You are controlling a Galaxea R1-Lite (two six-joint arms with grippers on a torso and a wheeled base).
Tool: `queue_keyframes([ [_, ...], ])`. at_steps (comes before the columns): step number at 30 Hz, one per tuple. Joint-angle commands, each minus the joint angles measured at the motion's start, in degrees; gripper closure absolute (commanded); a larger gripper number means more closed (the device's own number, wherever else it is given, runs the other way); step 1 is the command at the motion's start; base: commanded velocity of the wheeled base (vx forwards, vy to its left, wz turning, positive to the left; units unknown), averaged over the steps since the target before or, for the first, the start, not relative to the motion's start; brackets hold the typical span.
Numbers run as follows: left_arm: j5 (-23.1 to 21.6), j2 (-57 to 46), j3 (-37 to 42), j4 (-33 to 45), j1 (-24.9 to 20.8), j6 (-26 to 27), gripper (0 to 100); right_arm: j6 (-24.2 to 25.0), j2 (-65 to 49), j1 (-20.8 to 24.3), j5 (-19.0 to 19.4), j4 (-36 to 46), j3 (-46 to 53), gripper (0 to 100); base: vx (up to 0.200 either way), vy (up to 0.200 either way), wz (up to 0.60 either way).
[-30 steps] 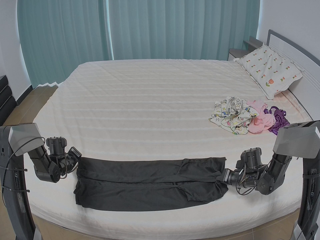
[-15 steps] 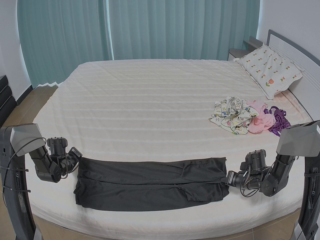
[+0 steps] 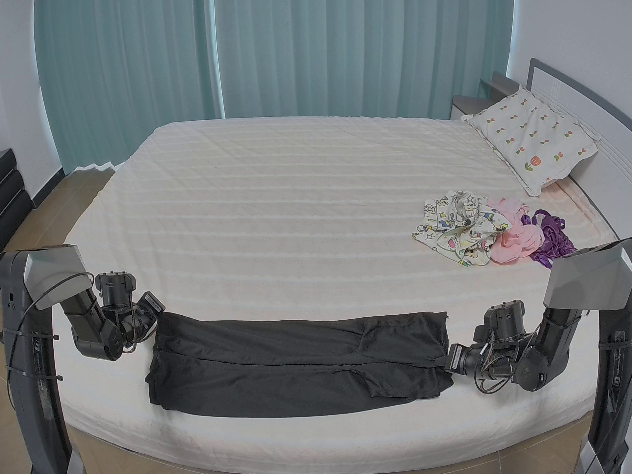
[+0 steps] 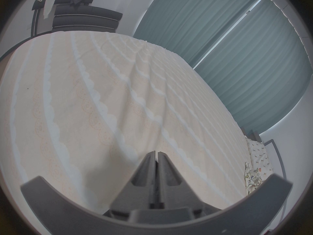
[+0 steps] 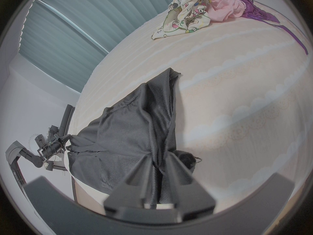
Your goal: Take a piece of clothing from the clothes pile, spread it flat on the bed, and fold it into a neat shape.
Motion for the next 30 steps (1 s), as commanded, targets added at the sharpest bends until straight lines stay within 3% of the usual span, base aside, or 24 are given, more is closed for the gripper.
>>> queue_keyframes([
  [1, -0.01, 0.28, -0.07, 0.09, -0.14, 0.21, 0, 0.01, 0.42, 0.15, 0.08, -0.11, -0.09, 0, 0.000, 0.000, 0.00],
  [6, -0.01, 0.45, 0.45, -0.26, -0.23, 1.27, 0, 0.97, -2.13, -0.38, 0.34, -2.66, -0.26, 0, 0.000, 0.000, 0.00],
  [11, -0.01, 0.54, 0.54, -0.26, -0.23, 1.27, 0, 5.63, -2.84, -1.08, 0.34, -3.71, -3.87, 0, 0.000, 0.000, 0.00],
  [18, -0.01, 0.54, 0.63, -0.35, -0.14, 1.18, 0, 6.07, -2.31, 0.50, 0.43, -2.04, -8.00, 0, 0.000, 0.000, 0.00],
  [25, -0.01, 0.45, 0.63, -0.35, -0.14, 1.18, 0, 5.98, 1.47, 1.64, 0.61, 3.23, -15.03, 0, 0.000, 0.000, 0.00],
  [30, -0.01, 0.45, 0.63, -0.35, -0.14, 1.09, 0, 2.82, 2.35, 1.99, 0.08, 12.64, -20.57, 0, 0.000, 0.000, 0.00],
])
